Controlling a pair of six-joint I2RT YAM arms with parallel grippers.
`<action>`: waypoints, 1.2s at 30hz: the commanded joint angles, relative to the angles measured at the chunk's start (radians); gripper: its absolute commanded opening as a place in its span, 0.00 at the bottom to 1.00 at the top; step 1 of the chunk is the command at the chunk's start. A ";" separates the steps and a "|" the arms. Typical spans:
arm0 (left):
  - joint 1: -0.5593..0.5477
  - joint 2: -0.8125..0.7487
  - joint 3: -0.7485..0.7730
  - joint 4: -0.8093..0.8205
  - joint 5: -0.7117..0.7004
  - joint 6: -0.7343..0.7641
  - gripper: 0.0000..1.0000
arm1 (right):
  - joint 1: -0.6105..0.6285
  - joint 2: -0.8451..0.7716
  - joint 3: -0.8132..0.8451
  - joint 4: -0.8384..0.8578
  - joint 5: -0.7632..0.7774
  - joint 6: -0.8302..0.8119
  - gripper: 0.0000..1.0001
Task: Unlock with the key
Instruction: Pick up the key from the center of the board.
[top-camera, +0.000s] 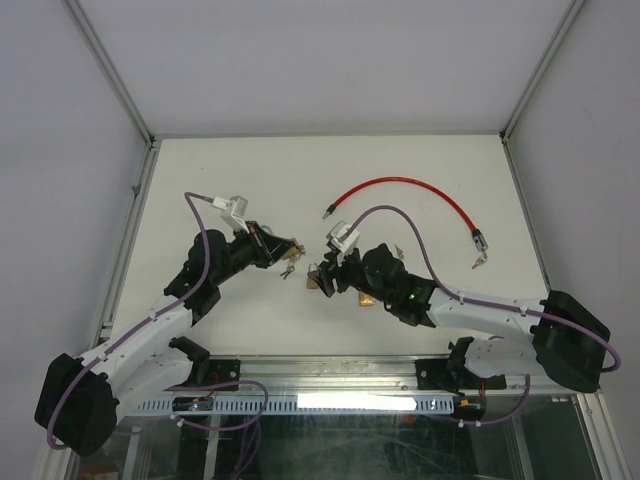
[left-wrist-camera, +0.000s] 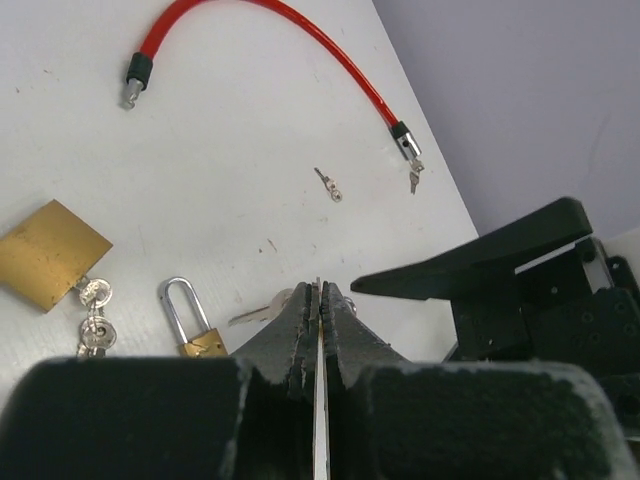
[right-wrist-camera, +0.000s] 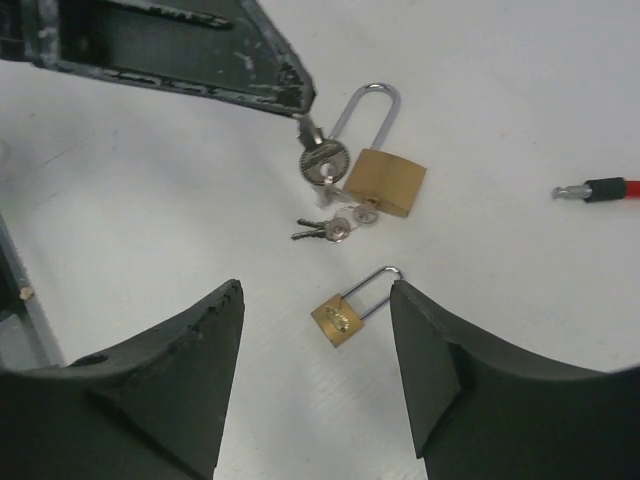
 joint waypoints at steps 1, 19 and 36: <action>-0.005 0.000 0.065 -0.010 0.044 0.187 0.00 | -0.080 -0.025 0.066 0.009 0.028 -0.089 0.63; -0.005 0.067 0.113 0.155 0.418 0.294 0.00 | -0.407 0.025 0.075 0.289 -0.922 0.225 0.57; -0.006 0.079 0.092 0.266 0.488 0.207 0.00 | -0.414 0.133 0.095 0.463 -1.070 0.350 0.39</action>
